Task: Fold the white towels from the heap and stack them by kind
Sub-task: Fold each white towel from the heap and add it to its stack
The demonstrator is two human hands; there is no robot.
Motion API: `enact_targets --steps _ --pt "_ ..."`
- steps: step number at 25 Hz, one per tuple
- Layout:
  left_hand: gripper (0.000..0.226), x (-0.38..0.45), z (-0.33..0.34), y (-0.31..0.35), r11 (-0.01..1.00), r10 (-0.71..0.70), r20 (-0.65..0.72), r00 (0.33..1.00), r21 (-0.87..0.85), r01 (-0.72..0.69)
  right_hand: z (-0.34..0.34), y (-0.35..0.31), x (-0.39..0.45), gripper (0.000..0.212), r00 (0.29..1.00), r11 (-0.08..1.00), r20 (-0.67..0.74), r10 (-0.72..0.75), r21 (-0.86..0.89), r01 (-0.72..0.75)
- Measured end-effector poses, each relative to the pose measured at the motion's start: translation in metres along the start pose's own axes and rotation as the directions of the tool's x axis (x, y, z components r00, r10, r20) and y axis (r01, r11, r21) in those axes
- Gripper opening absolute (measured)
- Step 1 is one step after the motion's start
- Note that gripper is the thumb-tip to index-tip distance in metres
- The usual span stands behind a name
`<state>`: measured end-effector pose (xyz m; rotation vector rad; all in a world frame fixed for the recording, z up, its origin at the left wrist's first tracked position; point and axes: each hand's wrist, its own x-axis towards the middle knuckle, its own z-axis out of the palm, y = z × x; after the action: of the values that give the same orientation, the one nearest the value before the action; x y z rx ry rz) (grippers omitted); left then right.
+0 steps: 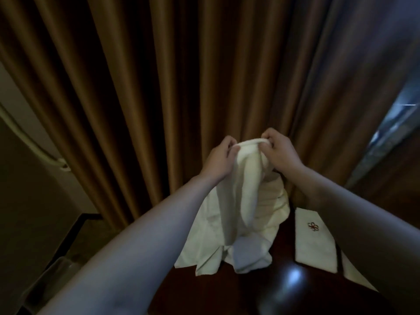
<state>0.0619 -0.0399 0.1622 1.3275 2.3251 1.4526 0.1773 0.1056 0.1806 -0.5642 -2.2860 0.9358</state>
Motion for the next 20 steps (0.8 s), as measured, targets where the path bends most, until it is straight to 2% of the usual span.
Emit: enact_targets --steps 4,6,10,13,15,18,20 --pt "0.016 -0.017 0.005 0.024 0.995 0.014 0.139 0.990 -0.097 -0.001 -0.034 -0.024 -0.039 0.003 0.995 0.999 -0.102 0.021 -0.040 -0.025" --pt "0.023 -0.026 0.016 0.034 0.983 0.023 0.239 0.971 -0.184 0.022 -0.052 -0.025 -0.059 0.002 0.994 0.997 -0.097 0.043 -0.059 -0.049" --pt "0.020 -0.046 0.053 0.047 0.978 0.039 0.353 0.935 -0.204 0.036 -0.091 -0.010 -0.105 0.002 0.982 0.980 0.018 0.187 -0.079 -0.185" --pt "0.016 -0.066 0.088 0.055 0.989 0.069 0.370 0.927 -0.146 -0.015 -0.114 0.013 -0.141 0.006 0.905 0.905 0.124 0.406 -0.193 -0.380" --pt "0.016 -0.078 0.109 0.065 0.994 0.100 0.381 0.919 -0.087 -0.072 -0.126 0.032 -0.165 0.011 0.856 0.848 0.192 0.481 -0.350 -0.398" --pt "0.014 -0.089 0.141 0.080 0.981 0.192 0.401 0.896 -0.054 -0.186 -0.148 0.063 -0.193 0.029 0.895 0.807 0.086 0.437 -0.477 -0.348" --pt "0.011 -0.093 0.162 0.090 0.967 0.250 0.403 0.880 -0.057 -0.249 -0.162 0.082 -0.204 0.028 0.937 0.811 -0.026 0.349 -0.492 -0.315"
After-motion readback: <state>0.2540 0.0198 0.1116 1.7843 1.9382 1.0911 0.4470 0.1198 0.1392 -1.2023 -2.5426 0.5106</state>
